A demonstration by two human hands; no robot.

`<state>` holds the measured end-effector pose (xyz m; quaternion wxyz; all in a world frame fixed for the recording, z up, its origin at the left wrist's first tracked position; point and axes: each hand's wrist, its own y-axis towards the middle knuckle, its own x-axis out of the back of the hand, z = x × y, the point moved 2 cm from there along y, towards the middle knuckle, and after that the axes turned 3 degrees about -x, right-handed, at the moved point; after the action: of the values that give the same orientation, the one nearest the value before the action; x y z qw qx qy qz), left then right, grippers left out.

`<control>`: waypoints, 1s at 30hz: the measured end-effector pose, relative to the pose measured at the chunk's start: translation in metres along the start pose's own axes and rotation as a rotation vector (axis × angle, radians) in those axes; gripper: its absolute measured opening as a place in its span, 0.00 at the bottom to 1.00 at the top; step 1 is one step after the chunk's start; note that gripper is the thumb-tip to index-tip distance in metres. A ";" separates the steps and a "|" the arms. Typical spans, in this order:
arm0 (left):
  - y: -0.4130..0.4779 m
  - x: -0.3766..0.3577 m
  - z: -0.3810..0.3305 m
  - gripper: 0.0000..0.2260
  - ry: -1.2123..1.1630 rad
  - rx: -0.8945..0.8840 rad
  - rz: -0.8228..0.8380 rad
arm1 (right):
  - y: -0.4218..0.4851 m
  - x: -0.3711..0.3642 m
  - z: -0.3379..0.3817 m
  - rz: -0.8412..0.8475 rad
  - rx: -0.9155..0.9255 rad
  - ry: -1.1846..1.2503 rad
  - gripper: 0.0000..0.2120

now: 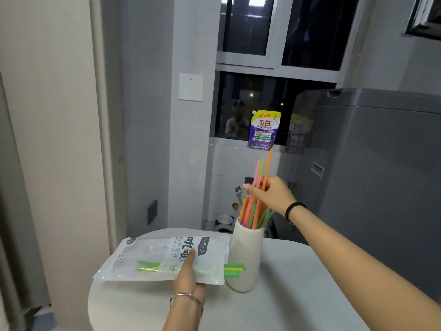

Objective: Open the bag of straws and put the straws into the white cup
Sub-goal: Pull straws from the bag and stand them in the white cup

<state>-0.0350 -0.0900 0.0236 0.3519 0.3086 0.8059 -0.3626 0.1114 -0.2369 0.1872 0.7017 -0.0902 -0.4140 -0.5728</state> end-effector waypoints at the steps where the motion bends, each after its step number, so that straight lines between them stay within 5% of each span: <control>1: 0.000 0.000 0.000 0.21 0.000 0.001 0.003 | 0.001 0.001 0.001 -0.012 0.012 0.019 0.29; 6: 0.000 0.000 0.000 0.22 -0.001 -0.010 -0.001 | -0.005 -0.002 -0.003 0.150 0.015 -0.119 0.27; 10: 0.002 0.001 0.001 0.22 0.004 -0.009 0.002 | -0.009 0.008 0.006 -0.107 0.102 -0.046 0.18; 14: 0.003 0.001 0.000 0.22 0.003 -0.005 0.002 | -0.008 0.015 0.019 -0.117 0.200 0.141 0.29; 21: 0.001 0.001 0.002 0.21 0.012 0.002 0.002 | -0.025 -0.016 0.004 0.280 0.214 -0.378 0.26; 27: 0.001 0.001 0.002 0.21 0.005 0.007 0.001 | -0.035 -0.014 -0.007 0.011 0.229 -0.252 0.35; 30: 0.000 -0.001 0.002 0.21 0.001 0.000 0.000 | -0.036 -0.024 -0.015 0.115 0.228 -0.361 0.34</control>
<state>-0.0334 -0.0921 0.0232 0.3517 0.3087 0.8060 -0.3624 0.0871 -0.2400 0.1485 0.6535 -0.1348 -0.5892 -0.4557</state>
